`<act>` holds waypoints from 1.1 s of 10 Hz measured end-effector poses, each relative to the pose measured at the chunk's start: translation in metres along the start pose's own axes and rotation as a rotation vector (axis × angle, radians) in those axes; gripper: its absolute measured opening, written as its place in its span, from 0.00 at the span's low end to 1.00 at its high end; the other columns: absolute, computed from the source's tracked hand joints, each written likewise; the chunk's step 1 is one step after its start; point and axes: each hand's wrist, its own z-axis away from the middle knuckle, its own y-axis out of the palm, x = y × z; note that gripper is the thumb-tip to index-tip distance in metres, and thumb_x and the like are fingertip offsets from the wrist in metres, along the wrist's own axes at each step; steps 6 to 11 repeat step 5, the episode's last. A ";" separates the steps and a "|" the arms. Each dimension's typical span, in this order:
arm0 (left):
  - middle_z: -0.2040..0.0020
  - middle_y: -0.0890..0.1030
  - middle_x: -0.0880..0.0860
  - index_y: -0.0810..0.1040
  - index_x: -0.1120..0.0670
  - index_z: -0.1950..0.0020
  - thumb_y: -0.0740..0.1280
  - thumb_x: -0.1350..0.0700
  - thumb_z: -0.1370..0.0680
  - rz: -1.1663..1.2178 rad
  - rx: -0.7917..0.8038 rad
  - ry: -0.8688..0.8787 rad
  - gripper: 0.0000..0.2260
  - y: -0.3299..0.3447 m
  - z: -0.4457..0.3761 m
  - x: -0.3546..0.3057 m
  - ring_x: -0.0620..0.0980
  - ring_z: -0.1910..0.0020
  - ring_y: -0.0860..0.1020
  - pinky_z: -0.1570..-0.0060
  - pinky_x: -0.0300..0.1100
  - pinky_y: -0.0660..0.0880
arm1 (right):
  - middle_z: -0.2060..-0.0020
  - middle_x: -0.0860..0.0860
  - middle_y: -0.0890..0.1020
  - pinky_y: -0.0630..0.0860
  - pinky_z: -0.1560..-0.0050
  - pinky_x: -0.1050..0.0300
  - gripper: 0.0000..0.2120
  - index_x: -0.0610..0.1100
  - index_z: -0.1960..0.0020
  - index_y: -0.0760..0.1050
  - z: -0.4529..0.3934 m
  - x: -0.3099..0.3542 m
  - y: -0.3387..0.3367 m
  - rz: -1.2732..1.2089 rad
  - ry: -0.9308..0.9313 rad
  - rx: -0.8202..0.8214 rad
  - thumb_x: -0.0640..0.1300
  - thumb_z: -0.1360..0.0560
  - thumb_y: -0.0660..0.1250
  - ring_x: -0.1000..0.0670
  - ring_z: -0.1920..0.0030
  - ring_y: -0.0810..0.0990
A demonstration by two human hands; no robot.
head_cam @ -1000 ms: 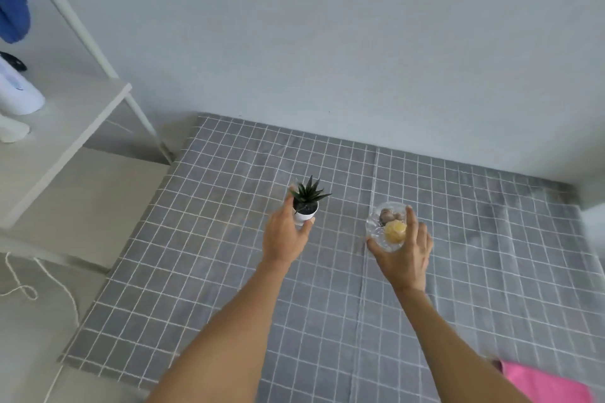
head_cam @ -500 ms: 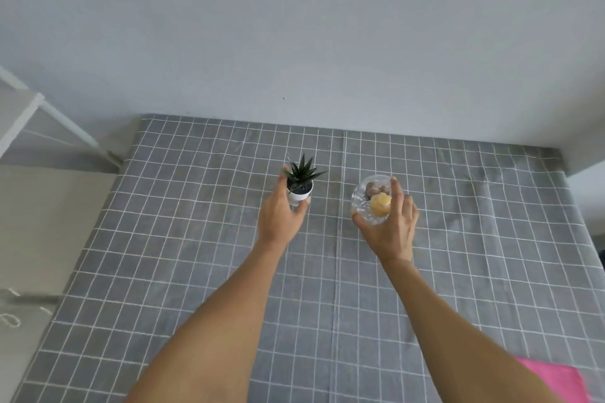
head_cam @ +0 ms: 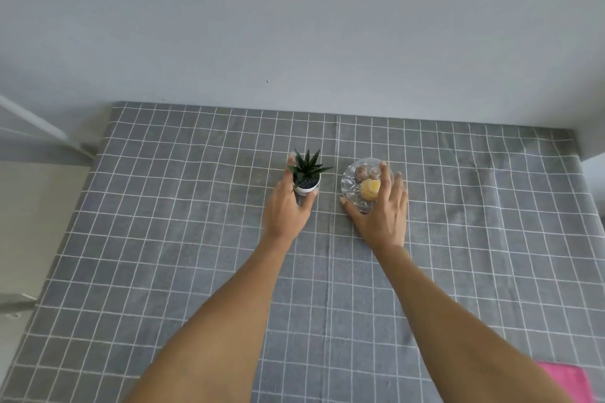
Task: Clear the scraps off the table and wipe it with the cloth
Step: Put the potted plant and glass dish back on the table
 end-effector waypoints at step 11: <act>0.34 0.75 0.52 0.58 0.57 0.24 0.60 0.34 0.26 -0.005 0.129 0.022 0.38 -0.002 -0.008 0.003 0.53 0.38 0.75 0.39 0.52 0.73 | 0.26 0.31 0.51 0.55 0.27 0.40 0.48 0.48 0.22 0.42 0.001 0.002 -0.011 0.208 -0.004 0.058 0.71 0.29 0.61 0.32 0.26 0.54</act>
